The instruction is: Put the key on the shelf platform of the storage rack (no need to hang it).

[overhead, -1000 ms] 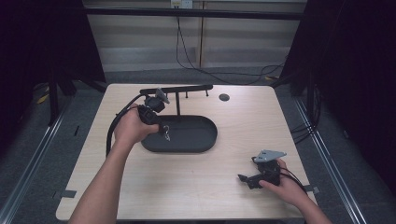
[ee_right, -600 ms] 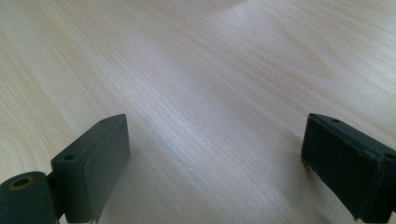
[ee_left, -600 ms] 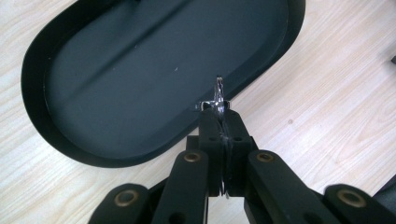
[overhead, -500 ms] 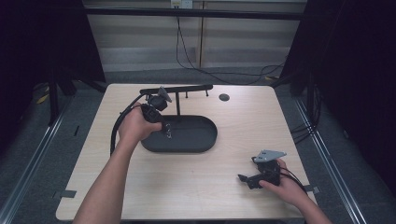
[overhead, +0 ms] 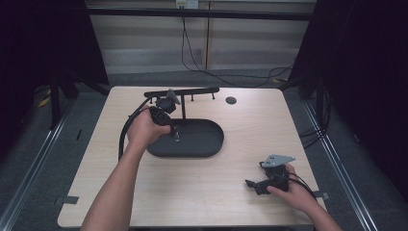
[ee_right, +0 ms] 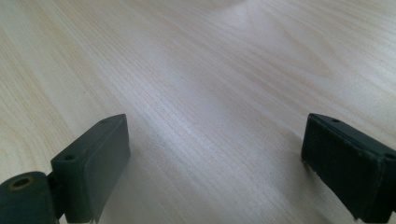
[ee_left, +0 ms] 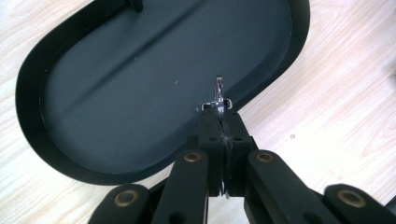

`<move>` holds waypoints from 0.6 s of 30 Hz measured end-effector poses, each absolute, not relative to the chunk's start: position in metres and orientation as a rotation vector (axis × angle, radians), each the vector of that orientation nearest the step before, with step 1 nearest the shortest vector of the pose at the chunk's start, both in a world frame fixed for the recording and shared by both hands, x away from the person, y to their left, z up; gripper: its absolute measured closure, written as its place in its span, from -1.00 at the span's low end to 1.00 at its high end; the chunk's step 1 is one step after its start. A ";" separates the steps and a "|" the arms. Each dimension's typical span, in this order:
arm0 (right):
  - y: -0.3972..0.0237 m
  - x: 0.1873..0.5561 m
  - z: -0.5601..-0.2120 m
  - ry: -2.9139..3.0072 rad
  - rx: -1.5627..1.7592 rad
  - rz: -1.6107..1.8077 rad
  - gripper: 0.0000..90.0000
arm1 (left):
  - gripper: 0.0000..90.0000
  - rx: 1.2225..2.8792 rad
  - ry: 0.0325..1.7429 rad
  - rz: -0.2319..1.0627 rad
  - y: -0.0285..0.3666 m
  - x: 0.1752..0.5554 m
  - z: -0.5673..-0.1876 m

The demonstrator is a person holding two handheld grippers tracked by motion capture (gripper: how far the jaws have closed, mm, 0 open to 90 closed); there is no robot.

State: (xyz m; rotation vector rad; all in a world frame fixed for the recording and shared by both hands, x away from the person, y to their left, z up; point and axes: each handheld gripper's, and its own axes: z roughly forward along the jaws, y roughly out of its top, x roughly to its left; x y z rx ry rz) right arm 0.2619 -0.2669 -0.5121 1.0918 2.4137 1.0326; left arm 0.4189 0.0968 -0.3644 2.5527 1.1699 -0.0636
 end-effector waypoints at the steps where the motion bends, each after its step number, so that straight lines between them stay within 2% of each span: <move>1: -0.267 0.262 -0.512 2.414 1.092 1.033 -0.84 | 0.97 2.552 1.170 -0.064 0.096 0.419 -0.365; 18: -0.267 0.262 -0.512 2.413 1.092 1.033 -0.84 | 0.97 2.547 1.178 -0.055 0.087 0.424 -0.376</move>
